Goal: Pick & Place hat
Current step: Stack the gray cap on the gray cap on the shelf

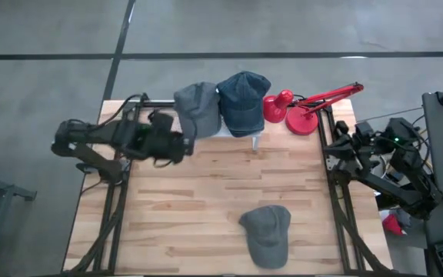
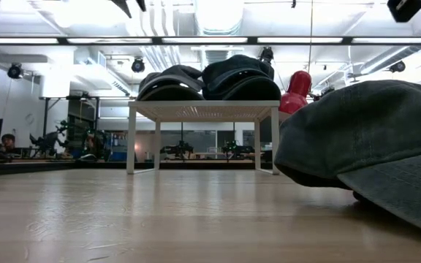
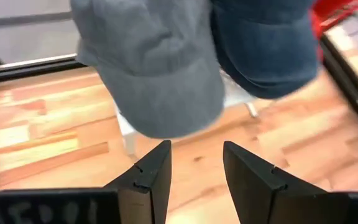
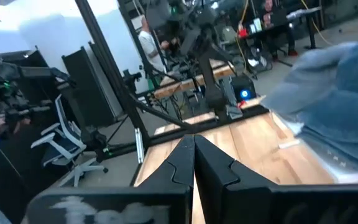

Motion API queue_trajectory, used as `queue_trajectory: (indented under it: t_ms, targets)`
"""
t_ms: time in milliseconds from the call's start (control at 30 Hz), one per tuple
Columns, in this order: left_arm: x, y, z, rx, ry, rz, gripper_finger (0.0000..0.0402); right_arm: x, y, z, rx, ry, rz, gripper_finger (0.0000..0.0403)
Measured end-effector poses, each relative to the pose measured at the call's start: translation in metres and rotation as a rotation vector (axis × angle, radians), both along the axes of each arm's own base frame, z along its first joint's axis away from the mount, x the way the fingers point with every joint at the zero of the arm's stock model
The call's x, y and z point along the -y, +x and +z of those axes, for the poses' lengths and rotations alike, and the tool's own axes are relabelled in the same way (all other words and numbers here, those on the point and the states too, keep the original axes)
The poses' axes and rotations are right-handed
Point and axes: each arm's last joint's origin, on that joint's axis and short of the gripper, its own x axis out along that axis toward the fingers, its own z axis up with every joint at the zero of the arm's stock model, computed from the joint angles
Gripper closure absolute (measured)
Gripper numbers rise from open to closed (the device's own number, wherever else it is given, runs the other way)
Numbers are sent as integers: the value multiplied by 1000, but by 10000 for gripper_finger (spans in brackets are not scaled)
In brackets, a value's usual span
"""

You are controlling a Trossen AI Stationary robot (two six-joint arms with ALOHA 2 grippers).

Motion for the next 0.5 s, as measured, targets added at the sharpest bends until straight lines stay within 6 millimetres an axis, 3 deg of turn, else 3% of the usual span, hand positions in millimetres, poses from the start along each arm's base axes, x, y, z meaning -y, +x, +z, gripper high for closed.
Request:
queue_trajectory:
  t_ms: [233,500]
  targets:
    - [24,-24,-33,112,11,-109,259,1,1,9,-4,37,1,394]
    - [18,-54,-71,180,52,-148,259,19,26,23,-78,44,-4,394]
